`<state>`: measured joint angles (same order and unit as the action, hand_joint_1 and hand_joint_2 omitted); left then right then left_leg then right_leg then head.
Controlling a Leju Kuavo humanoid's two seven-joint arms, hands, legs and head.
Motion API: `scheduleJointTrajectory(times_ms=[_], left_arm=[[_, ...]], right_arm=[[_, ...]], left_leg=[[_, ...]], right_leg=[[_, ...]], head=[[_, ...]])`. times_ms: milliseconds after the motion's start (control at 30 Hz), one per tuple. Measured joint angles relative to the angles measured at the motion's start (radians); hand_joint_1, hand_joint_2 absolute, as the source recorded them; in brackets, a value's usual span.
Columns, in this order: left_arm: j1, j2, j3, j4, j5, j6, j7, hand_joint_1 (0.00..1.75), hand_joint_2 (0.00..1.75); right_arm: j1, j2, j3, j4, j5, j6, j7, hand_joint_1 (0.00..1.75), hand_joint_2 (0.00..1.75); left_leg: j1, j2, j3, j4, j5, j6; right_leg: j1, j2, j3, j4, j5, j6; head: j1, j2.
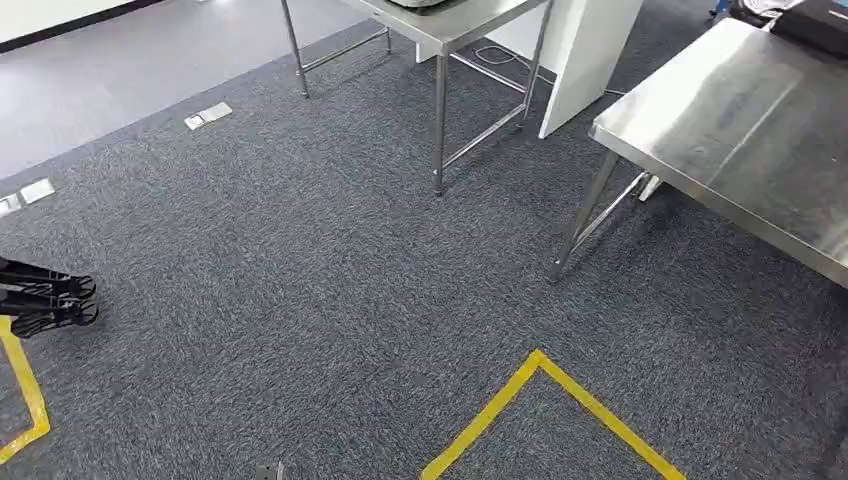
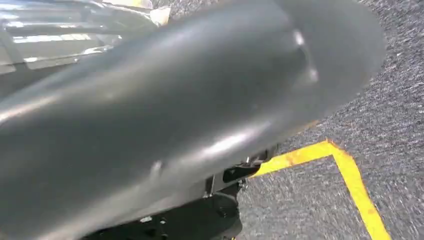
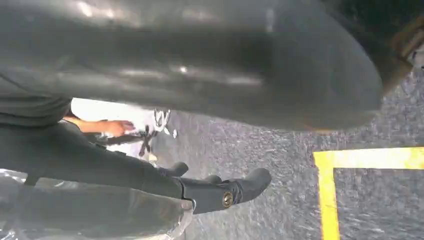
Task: Take the parts from the cabinet and place them on the table.
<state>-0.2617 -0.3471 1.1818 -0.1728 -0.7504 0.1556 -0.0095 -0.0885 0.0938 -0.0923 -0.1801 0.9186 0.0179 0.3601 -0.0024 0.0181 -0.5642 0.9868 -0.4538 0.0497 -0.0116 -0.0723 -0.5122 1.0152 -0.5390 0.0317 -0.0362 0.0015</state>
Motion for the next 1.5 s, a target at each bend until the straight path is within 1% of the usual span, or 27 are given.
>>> scheduleJointTrajectory(times_ms=[67, 133, 167, 267, 300, 333, 433, 467, 533, 567, 633, 667, 700, 767, 800, 833, 967, 1033, 1067, 1133, 1167, 1200, 1267, 1300, 1333, 1467, 1500], left_arm=[[-0.001, -0.004, -0.002, 0.000, -0.005, -0.003, 0.000, 0.00, 0.00], [-0.001, -0.004, -0.002, 0.000, 0.000, -0.002, 0.000, 0.00, 0.00], [-0.001, -0.004, -0.002, 0.000, 0.002, -0.002, 0.000, 0.00, 0.00], [-0.001, -0.005, -0.002, 0.000, 0.005, -0.003, 0.006, 0.00, 0.00], [0.000, -0.005, -0.002, 0.000, 0.006, -0.003, 0.006, 0.00, 0.00], [-0.001, -0.005, -0.002, 0.000, 0.006, -0.004, 0.006, 0.00, 0.00], [0.000, -0.005, -0.002, 0.001, 0.005, -0.001, 0.006, 0.00, 0.00], [0.000, -0.003, -0.002, 0.000, 0.005, 0.004, 0.006, 0.00, 0.00], [-0.003, -0.004, -0.002, 0.000, 0.004, 0.007, 0.005, 0.00, 0.00], [-0.003, -0.003, -0.002, 0.000, 0.002, 0.010, 0.004, 0.00, 0.00], [-0.012, -0.002, -0.003, 0.000, 0.000, 0.009, 0.003, 0.00, 0.00], [-0.014, 0.000, -0.003, 0.000, -0.002, 0.009, 0.005, 0.00, 0.00], [-0.014, 0.001, -0.003, -0.001, -0.002, 0.010, 0.005, 0.00, 0.00], [-0.015, 0.001, -0.003, -0.001, -0.003, 0.009, 0.008, 0.00, 0.00], [-0.018, 0.001, -0.003, -0.001, -0.003, 0.006, 0.010, 0.00, 0.00], [-0.022, 0.001, -0.003, -0.001, -0.003, 0.002, 0.012, 0.00, 0.00], [-0.024, 0.000, -0.003, -0.001, -0.005, -0.005, 0.015, 0.00, 0.00], [-0.027, -0.003, -0.003, -0.001, -0.005, -0.004, 0.015, 0.00, 0.00], [-0.028, -0.003, -0.003, 0.000, -0.005, -0.004, 0.015, 0.00, 0.00], [-0.028, -0.003, -0.003, 0.000, -0.005, -0.005, 0.016, 0.00, 0.00], [-0.027, -0.003, -0.003, 0.000, -0.005, -0.005, 0.016, 0.00, 0.00], [-0.026, -0.003, -0.003, 0.000, -0.005, -0.005, 0.017, 0.00, 0.00], [-0.026, -0.003, -0.003, 0.000, -0.005, -0.005, 0.017, 0.00, 0.00], [-0.026, -0.003, -0.003, 0.000, -0.005, -0.005, 0.017, 0.00, 0.00], [-0.026, -0.003, -0.003, 0.000, -0.005, -0.005, 0.017, 0.00, 0.00], [-0.024, -0.002, -0.003, 0.000, -0.005, -0.005, 0.017, 0.00, 0.00], [-0.024, 0.000, -0.003, 0.000, -0.005, -0.004, 0.017, 0.00, 0.00]], right_arm=[[0.005, 0.000, -0.003, 0.000, 0.003, -0.003, -0.011, 0.00, 0.00], [0.002, 0.001, -0.004, 0.000, 0.010, -0.004, -0.014, 0.00, 0.00], [0.001, 0.000, -0.004, 0.000, 0.012, -0.004, -0.013, 0.00, 0.00], [0.004, -0.003, -0.005, 0.000, 0.015, -0.002, -0.010, 0.00, 0.00], [0.011, -0.004, -0.005, 0.000, 0.016, -0.002, -0.007, 0.00, 0.00], [0.014, -0.003, -0.005, 0.002, 0.016, -0.001, -0.006, 0.00, 0.00], [0.009, -0.002, -0.005, 0.002, 0.018, 0.002, -0.006, 0.00, 0.00], [0.008, 0.003, -0.005, 0.001, 0.019, 0.002, -0.008, 0.00, 0.00], [0.006, 0.003, -0.005, 0.001, 0.021, 0.002, -0.013, 0.00, 0.00], [0.007, 0.005, -0.005, 0.001, 0.023, 0.003, -0.014, 0.00, 0.00], [0.005, 0.002, -0.005, 0.001, 0.025, 0.009, -0.013, 0.00, 0.00], [0.002, 0.002, -0.005, 0.001, 0.025, 0.011, -0.012, 0.00, 0.00], [-0.002, 0.002, -0.005, 0.001, 0.026, 0.013, -0.011, 0.00, 0.00], [-0.014, 0.004, -0.005, 0.001, 0.027, 0.017, -0.011, 0.00, 0.00], [-0.019, 0.005, -0.005, 0.001, 0.027, 0.018, -0.010, 0.00, 0.00], [-0.020, 0.004, -0.005, 0.001, 0.027, 0.018, -0.010, 0.00, 0.00], [-0.035, 0.005, -0.006, 0.000, 0.023, 0.018, -0.008, 0.00, 0.00], [-0.033, 0.005, -0.006, -0.001, 0.023, 0.018, -0.007, 0.00, 0.00], [-0.031, 0.005, -0.006, -0.001, 0.023, 0.018, -0.007, 0.00, 0.00], [-0.029, 0.005, -0.006, -0.001, 0.022, 0.018, -0.006, 0.00, 0.00], [-0.027, 0.005, -0.006, -0.001, 0.021, 0.018, -0.006, 0.00, 0.00], [-0.028, 0.005, -0.006, -0.001, 0.021, 0.018, -0.006, 0.00, 0.00], [-0.031, 0.003, -0.006, -0.001, 0.021, 0.018, -0.005, 0.00, 0.00], [-0.031, 0.002, -0.006, -0.001, 0.021, 0.018, -0.005, 0.00, 0.00], [-0.026, 0.002, -0.006, 0.000, 0.021, 0.018, -0.005, 0.00, 0.00], [-0.033, 0.004, -0.006, -0.001, 0.021, 0.019, -0.004, 0.00, 0.00], [-0.033, 0.006, -0.006, -0.001, 0.021, 0.019, -0.004, 0.00, 0.00]], left_leg=[[0.000, -0.021, -0.004, 0.000, 0.004, 0.009], [-0.003, -0.050, -0.008, 0.000, 0.006, 0.012], [-0.004, -0.065, -0.007, 0.001, 0.007, 0.012], [-0.003, -0.115, -0.002, 0.004, 0.008, 0.008], [-0.003, -0.127, -0.006, 0.007, 0.008, 0.006], [-0.011, -0.139, -0.013, 0.017, 0.006, -0.001], [-0.002, -0.165, -0.026, 0.012, 0.017, -0.021], [-0.003, -0.177, -0.030, 0.016, 0.016, -0.024], [-0.006, -0.073, -0.063, 0.088, -0.037, -0.037], [-0.003, -0.047, -0.102, 0.168, -0.079, -0.044], [0.000, -0.030, -0.173, 0.312, -0.132, -0.052], [0.002, -0.028, -0.181, 0.328, -0.127, -0.054], [0.004, -0.024, -0.164, 0.297, -0.100, -0.054], [0.005, 0.000, -0.072, 0.131, -0.019, -0.050], [0.004, 0.044, -0.022, 0.046, 0.007, -0.044], [-0.009, 0.071, -0.012, 0.021, -0.007, -0.040], [-0.010, 0.014, -0.020, 0.010, 0.003, -0.011], [0.002, -0.006, -0.013, 0.002, 0.014, 0.003], [0.002, -0.017, -0.015, 0.002, 0.014, 0.006], [0.001, -0.048, -0.016, 0.002, 0.015, 0.007], [0.002, -0.064, -0.016, 0.003, 0.015, 0.007], [0.002, -0.080, -0.015, 0.003, 0.015, 0.007], [0.004, -0.110, -0.011, 0.005, 0.015, 0.005], [0.005, -0.125, -0.011, 0.009, 0.013, 0.000], [-0.001, -0.136, -0.017, 0.019, 0.009, -0.009], [0.005, -0.167, -0.031, 0.017, 0.015, -0.031], [0.006, -0.143, -0.034, 0.029, 0.005, -0.033]], right_leg=[[-0.001, 0.055, -0.067, 0.149, -0.072, -0.013], [-0.001, 0.064, -0.134, 0.291, -0.115, -0.012], [-0.001, 0.064, -0.135, 0.292, -0.106, -0.007], [-0.005, 0.097, -0.028, 0.062, 0.004, 0.018], [-0.011, 0.151, -0.002, -0.010, 0.026, 0.018], [-0.011, 0.160, -0.002, -0.021, 0.024, 0.008], [-0.001, 0.131, 0.001, -0.017, 0.029, -0.008], [-0.014, 0.115, 0.001, -0.024, 0.035, -0.018], [-0.012, 0.088, 0.005, -0.025, 0.034, -0.031], [-0.008, 0.072, 0.006, -0.025, 0.033, -0.034], [-0.006, 0.037, 0.005, -0.024, 0.031, -0.037], [-0.005, 0.022, 0.005, -0.024, 0.030, -0.037], [-0.005, 0.010, 0.005, -0.024, 0.029, -0.038], [-0.005, -0.011, 0.009, -0.024, 0.026, -0.035], [-0.003, -0.020, 0.012, -0.024, 0.025, -0.033], [0.008, -0.027, 0.012, -0.022, 0.020, -0.026], [0.012, -0.067, 0.024, -0.029, 0.015, -0.009], [0.002, 0.028, -0.008, 0.031, -0.023, -0.011], [0.002, 0.053, -0.041, 0.104, -0.057, -0.017], [0.002, 0.067, -0.127, 0.273, -0.115, -0.022], [0.001, 0.068, -0.148, 0.308, -0.116, -0.016], [-0.001, 0.068, -0.143, 0.285, -0.096, -0.007], [-0.009, 0.078, -0.078, 0.132, -0.018, 0.014], [-0.016, 0.112, -0.036, 0.031, 0.024, 0.024], [-0.017, 0.149, -0.026, -0.003, 0.031, 0.020], [-0.009, 0.108, -0.023, -0.003, 0.041, -0.011], [-0.015, 0.095, -0.021, -0.007, 0.044, -0.016]], head=[[0.010, 0.000], [0.010, 0.000], [0.009, 0.000], [0.011, 0.000], [0.014, 0.000], [0.014, 0.000], [0.013, 0.000], [0.013, 0.000], [-0.007, 0.000], [-0.008, 0.000], [-0.010, 0.000], [-0.009, 0.000], [-0.009, 0.000], [-0.009, 0.000], [-0.010, 0.000], [-0.014, 0.000], [-0.007, 0.000], [-0.002, 0.000], [0.005, 0.000], [0.005, 0.000], [0.006, 0.000], [0.006, 0.000], [0.006, 0.000], [0.006, 0.000], [0.011, 0.000], [0.007, 0.000], [0.006, 0.000]])
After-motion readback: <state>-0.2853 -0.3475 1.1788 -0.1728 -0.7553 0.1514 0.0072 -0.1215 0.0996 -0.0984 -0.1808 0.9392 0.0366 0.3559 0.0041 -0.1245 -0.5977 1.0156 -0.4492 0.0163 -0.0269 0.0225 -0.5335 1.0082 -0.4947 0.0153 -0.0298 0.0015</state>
